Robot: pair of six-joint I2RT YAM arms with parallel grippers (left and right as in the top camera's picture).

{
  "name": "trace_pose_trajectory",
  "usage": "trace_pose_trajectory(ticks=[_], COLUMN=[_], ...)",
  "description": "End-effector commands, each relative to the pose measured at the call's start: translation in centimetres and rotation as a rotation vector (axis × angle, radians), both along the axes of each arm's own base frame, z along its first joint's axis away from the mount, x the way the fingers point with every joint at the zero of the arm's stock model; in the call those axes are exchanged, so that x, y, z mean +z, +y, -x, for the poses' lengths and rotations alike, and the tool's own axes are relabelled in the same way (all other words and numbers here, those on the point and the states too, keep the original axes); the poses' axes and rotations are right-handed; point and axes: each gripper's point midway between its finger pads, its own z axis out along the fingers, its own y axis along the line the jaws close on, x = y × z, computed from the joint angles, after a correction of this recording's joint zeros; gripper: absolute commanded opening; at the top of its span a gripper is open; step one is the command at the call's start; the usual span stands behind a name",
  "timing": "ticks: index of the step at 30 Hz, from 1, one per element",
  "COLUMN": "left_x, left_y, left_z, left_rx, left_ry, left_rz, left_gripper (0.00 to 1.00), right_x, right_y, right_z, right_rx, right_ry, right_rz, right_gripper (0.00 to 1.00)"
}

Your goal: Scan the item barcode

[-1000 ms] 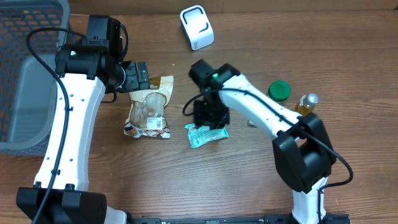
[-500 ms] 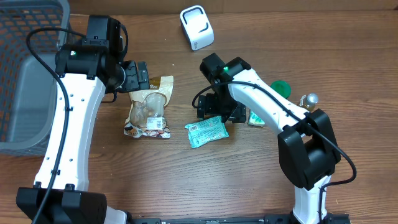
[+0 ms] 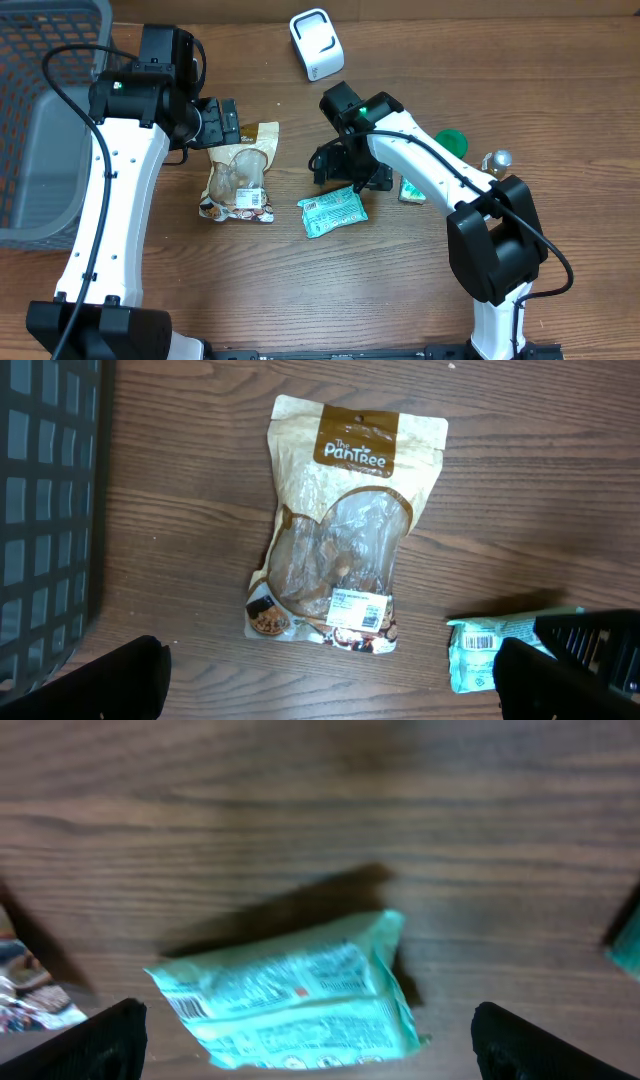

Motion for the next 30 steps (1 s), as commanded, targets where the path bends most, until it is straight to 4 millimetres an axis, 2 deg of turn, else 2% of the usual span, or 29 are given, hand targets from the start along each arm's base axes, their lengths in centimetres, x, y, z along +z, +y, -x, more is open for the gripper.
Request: trace_pose_trajectory(ticks=[1,7,12,30], left_x=[-0.3,-0.3,-0.3,-0.3], left_y=[-0.2,-0.2,-0.2,-0.2], left_z=[0.0,0.0,0.0,0.0], left_rx=[-0.012,-0.012,-0.012,-0.012], left_ry=[0.01,0.01,0.01,0.01], left_rz=[0.001,0.001,0.001,0.001], left_gripper=[1.0,1.0,1.0,1.0], right_x=[1.8,2.2,2.3,2.3], right_y=[0.5,1.5,1.8,1.9], right_z=[-1.4,-2.9,-3.4,-3.5], right_rx=[-0.003,-0.003,-0.003,-0.003], right_ry=[-0.077,-0.142,-0.163,-0.166], right_rz=[-0.037,-0.077,-0.091,-0.093], right_gripper=[1.0,1.0,1.0,1.0])
